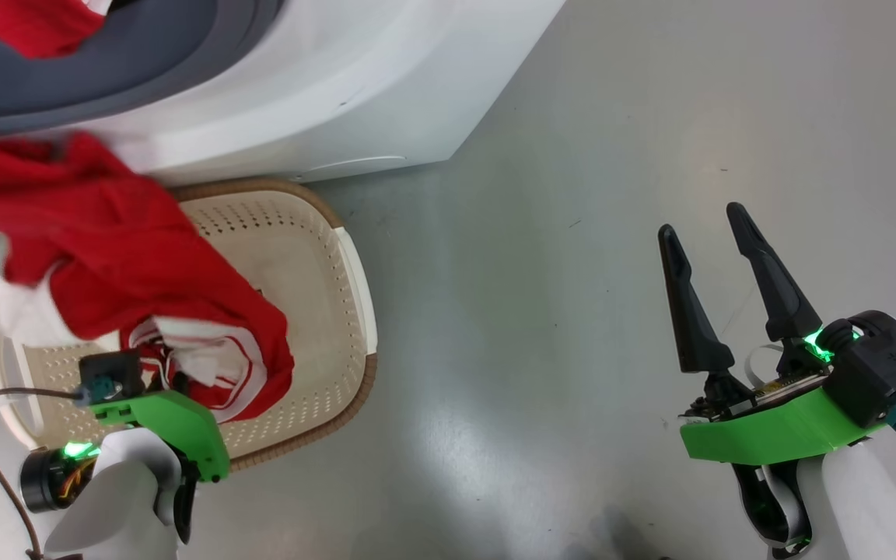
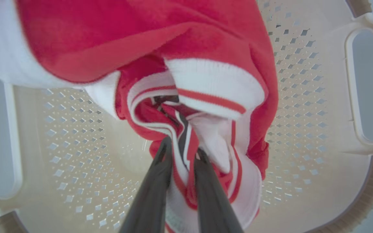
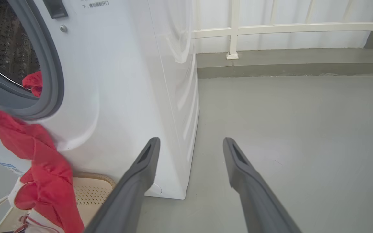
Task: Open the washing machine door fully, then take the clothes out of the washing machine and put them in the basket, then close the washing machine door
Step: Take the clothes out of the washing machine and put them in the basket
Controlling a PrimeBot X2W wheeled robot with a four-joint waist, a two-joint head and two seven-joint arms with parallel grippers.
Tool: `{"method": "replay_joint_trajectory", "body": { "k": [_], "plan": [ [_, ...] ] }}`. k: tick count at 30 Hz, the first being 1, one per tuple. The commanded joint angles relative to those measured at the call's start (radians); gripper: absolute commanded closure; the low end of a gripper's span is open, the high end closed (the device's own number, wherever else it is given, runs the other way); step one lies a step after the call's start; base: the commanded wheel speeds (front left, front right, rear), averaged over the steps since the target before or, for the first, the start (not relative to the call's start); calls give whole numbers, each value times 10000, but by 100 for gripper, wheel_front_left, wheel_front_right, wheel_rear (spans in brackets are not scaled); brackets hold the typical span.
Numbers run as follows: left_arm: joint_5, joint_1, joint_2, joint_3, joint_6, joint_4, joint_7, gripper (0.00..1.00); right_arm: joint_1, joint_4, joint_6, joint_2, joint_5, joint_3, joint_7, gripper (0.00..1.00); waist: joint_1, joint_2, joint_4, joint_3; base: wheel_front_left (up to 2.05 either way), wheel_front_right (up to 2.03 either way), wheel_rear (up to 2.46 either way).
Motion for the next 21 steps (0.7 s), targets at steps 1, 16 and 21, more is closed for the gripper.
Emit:
{"method": "replay_joint_trajectory", "body": {
  "k": [1,16,21],
  "plan": [
    [-78,105,300,220,112,-24,-126,100,18,-222,48,-73,-16,260,-63,0,0,0,16,-5,0,0,0],
    [-116,-126,405,494,225,-590,-321,0,4,-110,48,-73,111,296,-63,0,0,0,93,-271,0,0,0],
    [20,188,482,710,240,-1389,-323,0,45,-59,48,-73,165,288,-63,0,0,0,173,-515,0,0,0]
  ]
}}
